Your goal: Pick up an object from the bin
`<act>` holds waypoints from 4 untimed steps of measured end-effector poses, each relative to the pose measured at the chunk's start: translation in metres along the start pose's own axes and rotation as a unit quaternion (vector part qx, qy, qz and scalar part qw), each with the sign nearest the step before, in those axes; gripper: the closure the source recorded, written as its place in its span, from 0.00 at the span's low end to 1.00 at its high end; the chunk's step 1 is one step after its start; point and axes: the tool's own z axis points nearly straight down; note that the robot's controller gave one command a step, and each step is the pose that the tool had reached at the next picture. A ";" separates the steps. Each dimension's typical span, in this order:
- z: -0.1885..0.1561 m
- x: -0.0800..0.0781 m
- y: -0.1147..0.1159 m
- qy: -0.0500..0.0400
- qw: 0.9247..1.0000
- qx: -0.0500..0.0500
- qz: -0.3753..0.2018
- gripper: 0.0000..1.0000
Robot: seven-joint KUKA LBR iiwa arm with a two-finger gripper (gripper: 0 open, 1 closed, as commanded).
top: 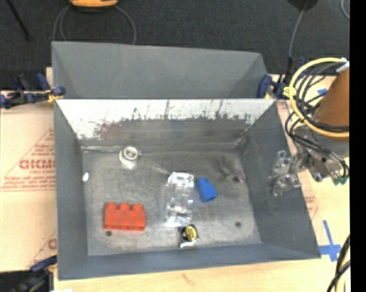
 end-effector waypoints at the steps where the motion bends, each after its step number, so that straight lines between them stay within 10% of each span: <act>1: 0.090 0.007 0.019 0.006 0.988 -0.004 0.152 1.00; 2: 0.088 0.006 0.018 0.005 0.989 -0.003 0.151 0.00; 3: 0.111 -0.058 0.069 0.002 0.991 -0.004 0.137 0.00; 4: 0.140 -0.072 0.104 0.002 0.995 -0.001 0.102 0.00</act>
Offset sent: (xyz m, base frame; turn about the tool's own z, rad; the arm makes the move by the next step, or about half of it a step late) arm -0.0101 0.0162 -0.0888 0.3053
